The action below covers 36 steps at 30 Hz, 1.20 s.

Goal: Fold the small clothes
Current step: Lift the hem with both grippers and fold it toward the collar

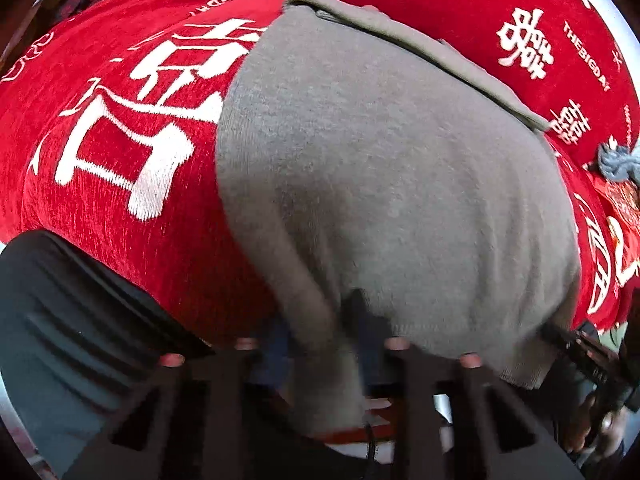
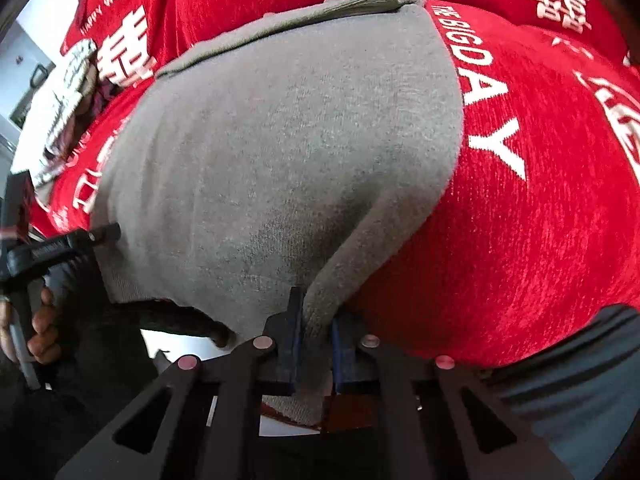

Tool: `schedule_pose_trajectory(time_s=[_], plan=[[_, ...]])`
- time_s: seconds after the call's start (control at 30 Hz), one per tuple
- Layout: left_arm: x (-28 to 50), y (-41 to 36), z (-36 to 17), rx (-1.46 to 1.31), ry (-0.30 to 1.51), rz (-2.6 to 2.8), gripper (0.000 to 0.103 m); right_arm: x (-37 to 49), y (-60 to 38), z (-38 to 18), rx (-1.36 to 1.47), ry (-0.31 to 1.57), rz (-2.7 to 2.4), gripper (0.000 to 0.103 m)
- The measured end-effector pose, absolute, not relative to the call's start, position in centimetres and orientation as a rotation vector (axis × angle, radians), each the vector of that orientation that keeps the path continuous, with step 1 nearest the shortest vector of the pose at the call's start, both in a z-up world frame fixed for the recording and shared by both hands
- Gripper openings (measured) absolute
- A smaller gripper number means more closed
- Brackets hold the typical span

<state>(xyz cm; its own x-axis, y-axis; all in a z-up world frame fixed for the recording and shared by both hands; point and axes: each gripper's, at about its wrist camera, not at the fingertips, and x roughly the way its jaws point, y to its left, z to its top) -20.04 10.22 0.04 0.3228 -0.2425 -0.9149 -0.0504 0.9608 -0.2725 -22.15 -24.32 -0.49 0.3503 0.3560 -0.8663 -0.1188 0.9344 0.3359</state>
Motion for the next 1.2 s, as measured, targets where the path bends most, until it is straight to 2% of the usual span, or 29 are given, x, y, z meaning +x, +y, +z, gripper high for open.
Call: schedule_pose_trajectory(time_s=[0.1, 0.17, 0.4, 0.67, 0.83, 0.97, 1.07, 1.1, 1.13, 1.17, 1.2], plan=[[-20.1, 10.4, 0.4, -0.277, 1.244, -0.124, 0.020, -22.2, -24.8, 0.4, 0.277, 1.145, 0.357, 0.012], [-20.2, 10.5, 1.0, -0.264, 1.233, -0.117, 0.014, -22.1, -24.6, 1.3, 0.268, 1.117, 0.377, 0.012], [-19.1, 10.3, 4.6, -0.248, 1.141, -0.156, 0.014, -20.7, -25.5, 5.4, 0.298, 0.969, 0.425, 0.012], [-11.3, 11.2, 8.4, -0.299, 0.985, -0.141, 0.014, -14.3, -27.8, 8.5, 0.386, 0.826, 0.327, 0.012], [-5.8, 11.5, 5.6, -0.329, 1.041, -0.116, 0.014, -9.9, -27.5, 7.0, 0.391, 0.868, 0.275, 0.012], [-5.0, 11.6, 4.1, -0.359, 1.055, -0.116, 0.015, -8.7, -26.9, 4.2, 0.374, 0.945, 0.231, 0.012], [-5.4, 11.7, 4.1, -0.357, 1.049, -0.133, 0.015, -8.8, -27.8, 3.1, 0.450, 0.959, 0.253, 0.020], [-5.5, 11.8, 4.1, -0.362, 1.052, -0.148, 0.025, -9.0, -27.9, 3.1, 0.464, 0.957, 0.260, 0.027], [-5.8, 12.1, 4.1, -0.375, 1.055, -0.169, 0.040, -9.3, -28.0, 3.1, 0.470, 0.947, 0.267, 0.032], [-6.0, 12.3, 4.2, -0.391, 1.055, -0.192, 0.063, -9.5, -28.0, 3.3, 0.468, 0.938, 0.269, 0.044], [-6.4, 12.6, 4.3, -0.409, 1.052, -0.212, 0.075, -9.8, -27.9, 3.6, 0.465, 0.924, 0.273, 0.060]])
